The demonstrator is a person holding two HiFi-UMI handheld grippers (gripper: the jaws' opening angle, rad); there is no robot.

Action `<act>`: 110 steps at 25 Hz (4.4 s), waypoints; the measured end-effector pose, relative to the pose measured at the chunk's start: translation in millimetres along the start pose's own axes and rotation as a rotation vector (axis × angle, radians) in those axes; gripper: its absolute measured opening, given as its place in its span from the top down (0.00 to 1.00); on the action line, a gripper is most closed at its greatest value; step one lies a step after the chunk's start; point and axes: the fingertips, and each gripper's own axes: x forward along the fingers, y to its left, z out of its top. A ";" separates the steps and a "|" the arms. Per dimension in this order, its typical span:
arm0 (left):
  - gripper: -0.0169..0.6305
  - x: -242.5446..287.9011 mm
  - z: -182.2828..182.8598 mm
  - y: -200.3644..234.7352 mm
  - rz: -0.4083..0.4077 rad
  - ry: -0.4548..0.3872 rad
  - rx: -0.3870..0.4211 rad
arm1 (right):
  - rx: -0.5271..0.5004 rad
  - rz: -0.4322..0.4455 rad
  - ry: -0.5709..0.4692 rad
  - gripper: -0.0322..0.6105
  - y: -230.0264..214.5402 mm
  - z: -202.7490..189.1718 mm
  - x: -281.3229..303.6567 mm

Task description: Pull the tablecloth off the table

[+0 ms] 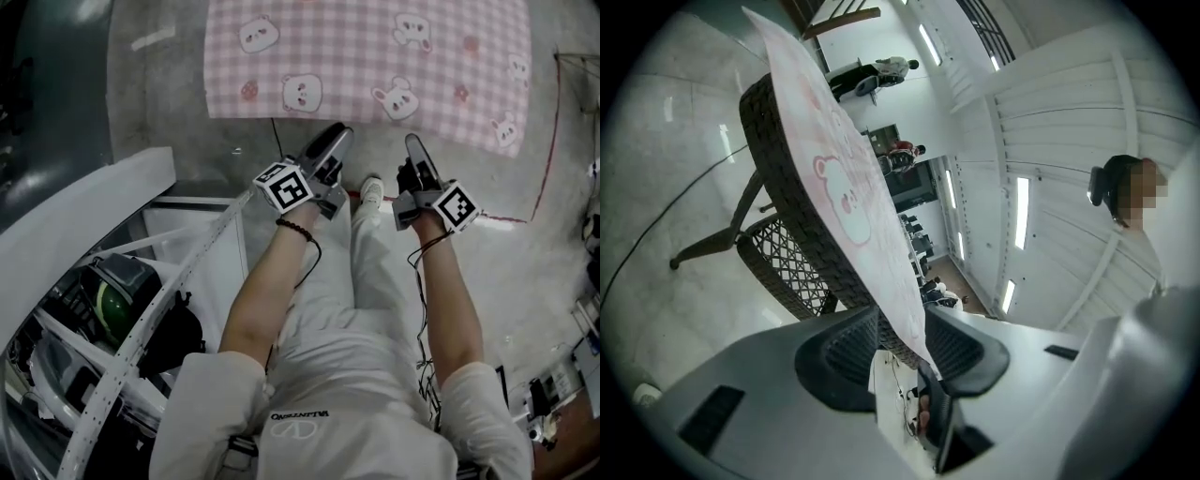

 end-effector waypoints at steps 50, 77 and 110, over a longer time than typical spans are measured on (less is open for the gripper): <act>0.97 20.5 14.9 21.0 -0.121 -0.144 -0.179 | 0.163 0.105 -0.205 0.93 -12.5 23.7 19.6; 0.97 18.6 10.6 24.9 -0.010 -0.115 -0.161 | 0.212 0.033 -0.107 0.93 -16.4 22.0 23.2; 0.97 24.6 14.7 25.7 -0.045 -0.081 -0.019 | 0.159 0.107 -0.007 0.93 -24.7 19.4 31.5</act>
